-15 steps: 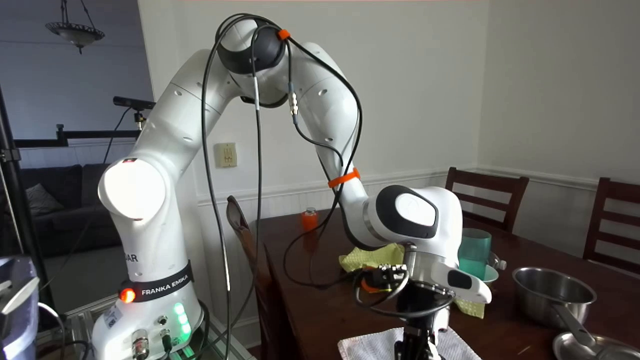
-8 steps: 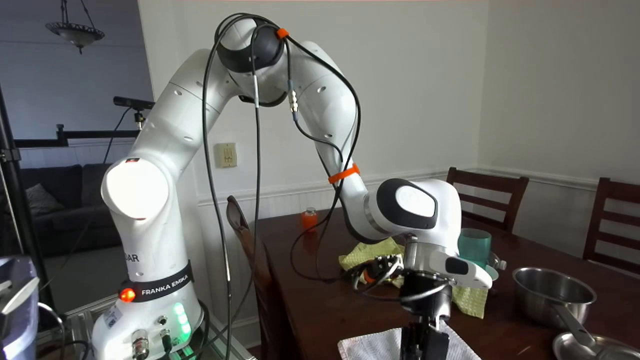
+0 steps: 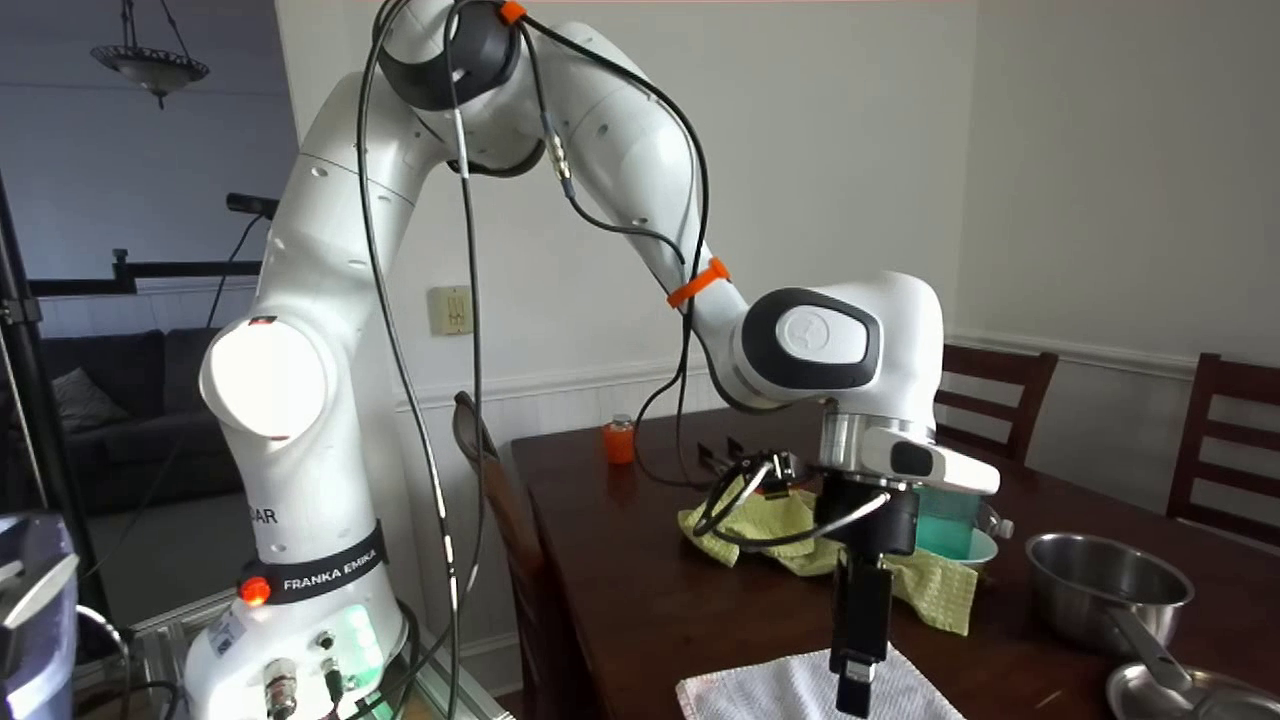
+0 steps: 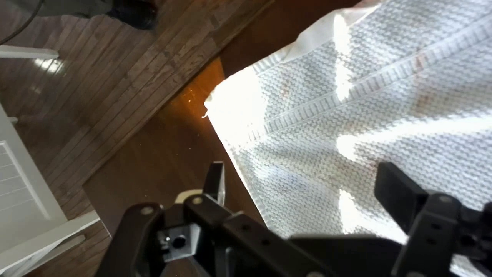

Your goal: Unfold the white towel twice

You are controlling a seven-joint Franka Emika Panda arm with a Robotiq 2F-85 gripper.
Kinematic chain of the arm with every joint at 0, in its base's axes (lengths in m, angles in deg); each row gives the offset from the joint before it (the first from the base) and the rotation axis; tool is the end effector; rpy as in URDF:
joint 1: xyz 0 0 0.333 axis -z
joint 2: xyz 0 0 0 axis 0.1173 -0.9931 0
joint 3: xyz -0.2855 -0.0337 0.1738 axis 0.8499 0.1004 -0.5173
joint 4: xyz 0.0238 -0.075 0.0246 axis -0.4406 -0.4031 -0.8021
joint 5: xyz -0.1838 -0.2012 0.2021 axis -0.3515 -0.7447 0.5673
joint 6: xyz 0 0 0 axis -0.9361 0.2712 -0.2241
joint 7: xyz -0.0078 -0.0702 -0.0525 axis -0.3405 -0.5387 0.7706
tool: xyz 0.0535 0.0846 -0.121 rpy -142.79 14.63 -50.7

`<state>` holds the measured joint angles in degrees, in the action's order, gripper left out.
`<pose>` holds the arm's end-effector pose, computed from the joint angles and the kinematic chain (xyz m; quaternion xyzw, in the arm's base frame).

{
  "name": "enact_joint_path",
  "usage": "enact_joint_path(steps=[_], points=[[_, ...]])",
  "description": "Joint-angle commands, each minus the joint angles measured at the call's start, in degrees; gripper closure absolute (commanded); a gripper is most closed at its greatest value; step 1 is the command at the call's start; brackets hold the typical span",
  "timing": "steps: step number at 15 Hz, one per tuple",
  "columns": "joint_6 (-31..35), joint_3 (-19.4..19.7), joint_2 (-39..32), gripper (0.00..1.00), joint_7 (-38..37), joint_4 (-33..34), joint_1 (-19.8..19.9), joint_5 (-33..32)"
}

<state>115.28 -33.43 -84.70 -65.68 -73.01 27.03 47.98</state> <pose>0.2800 -0.4441 0.2419 0.8217 -0.5218 -0.1576 0.1667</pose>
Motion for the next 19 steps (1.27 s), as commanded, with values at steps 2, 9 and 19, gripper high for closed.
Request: enact_joint_path(steps=[2,9,19], points=[[0.3,-0.9,5.6,0.00,0.3,-1.1,2.0,4.5],[0.7,-1.2,6.8,0.00,-0.2,0.1,2.4,7.6],[0.7,-1.4,6.6,0.00,-0.2,0.2,2.4,7.7]])
